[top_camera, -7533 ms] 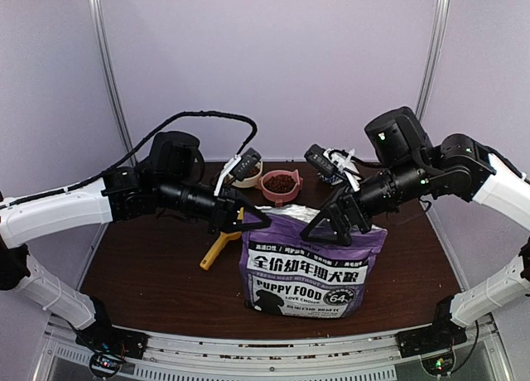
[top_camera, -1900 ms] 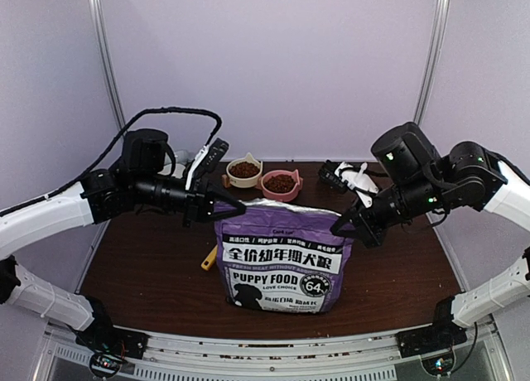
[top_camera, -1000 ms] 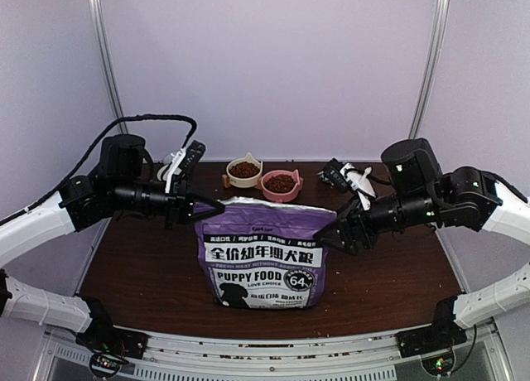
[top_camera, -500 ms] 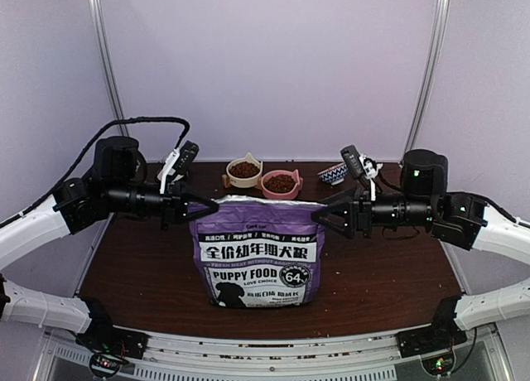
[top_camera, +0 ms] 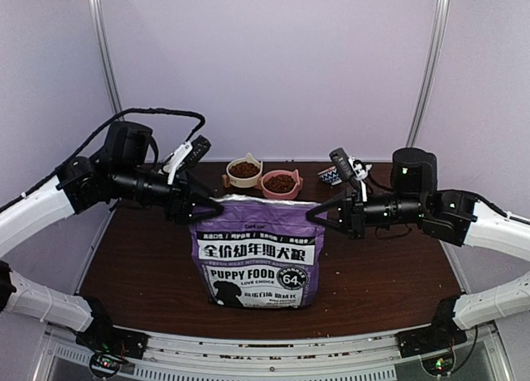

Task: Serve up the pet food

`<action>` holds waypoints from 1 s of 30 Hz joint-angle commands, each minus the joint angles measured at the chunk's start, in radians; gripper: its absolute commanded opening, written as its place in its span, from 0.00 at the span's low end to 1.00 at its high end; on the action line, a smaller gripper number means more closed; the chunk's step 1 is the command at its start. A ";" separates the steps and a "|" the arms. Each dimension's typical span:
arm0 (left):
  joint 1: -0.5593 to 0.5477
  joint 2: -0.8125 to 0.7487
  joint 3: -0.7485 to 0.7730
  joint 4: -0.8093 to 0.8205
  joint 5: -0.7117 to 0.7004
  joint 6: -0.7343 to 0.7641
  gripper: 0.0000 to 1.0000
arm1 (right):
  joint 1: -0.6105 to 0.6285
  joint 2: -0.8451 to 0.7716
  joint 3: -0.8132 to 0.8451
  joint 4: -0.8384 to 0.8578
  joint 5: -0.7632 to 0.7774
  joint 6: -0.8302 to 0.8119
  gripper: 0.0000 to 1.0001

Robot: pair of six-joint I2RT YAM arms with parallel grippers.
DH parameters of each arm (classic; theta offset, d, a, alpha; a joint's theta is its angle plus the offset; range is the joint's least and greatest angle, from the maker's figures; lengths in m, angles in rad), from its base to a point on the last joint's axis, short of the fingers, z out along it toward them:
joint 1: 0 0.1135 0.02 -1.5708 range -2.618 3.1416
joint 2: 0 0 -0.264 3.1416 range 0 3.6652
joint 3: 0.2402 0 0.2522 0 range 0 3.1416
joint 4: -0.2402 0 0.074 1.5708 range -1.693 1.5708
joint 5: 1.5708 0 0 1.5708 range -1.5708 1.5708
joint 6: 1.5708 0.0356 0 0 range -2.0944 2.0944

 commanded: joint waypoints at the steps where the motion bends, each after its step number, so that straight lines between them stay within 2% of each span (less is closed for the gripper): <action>1: -0.109 0.131 0.241 -0.178 -0.101 0.120 0.70 | -0.002 0.005 0.044 0.058 -0.053 0.001 0.00; 5: -0.211 0.301 0.428 -0.235 -0.050 0.148 0.75 | 0.004 0.011 0.045 0.075 -0.061 -0.001 0.00; 9: -0.257 0.424 0.548 -0.279 0.006 0.174 0.78 | 0.008 0.001 0.042 0.077 -0.061 -0.005 0.00; 13: -0.271 0.500 0.625 -0.298 0.055 0.183 0.73 | 0.010 -0.006 0.032 0.078 -0.064 -0.005 0.00; 19: -0.284 0.573 0.679 -0.321 0.105 0.192 0.49 | 0.011 -0.008 0.031 0.066 -0.069 -0.014 0.00; 21: -0.285 0.585 0.685 -0.321 0.119 0.191 0.35 | 0.011 -0.008 0.032 0.064 -0.067 -0.018 0.00; 25: -0.286 0.588 0.687 -0.321 0.120 0.191 0.00 | 0.011 -0.010 0.032 0.052 -0.056 -0.027 0.00; 30: -0.286 0.571 0.682 -0.337 0.076 0.211 0.00 | 0.011 -0.016 0.034 0.028 -0.040 -0.042 0.00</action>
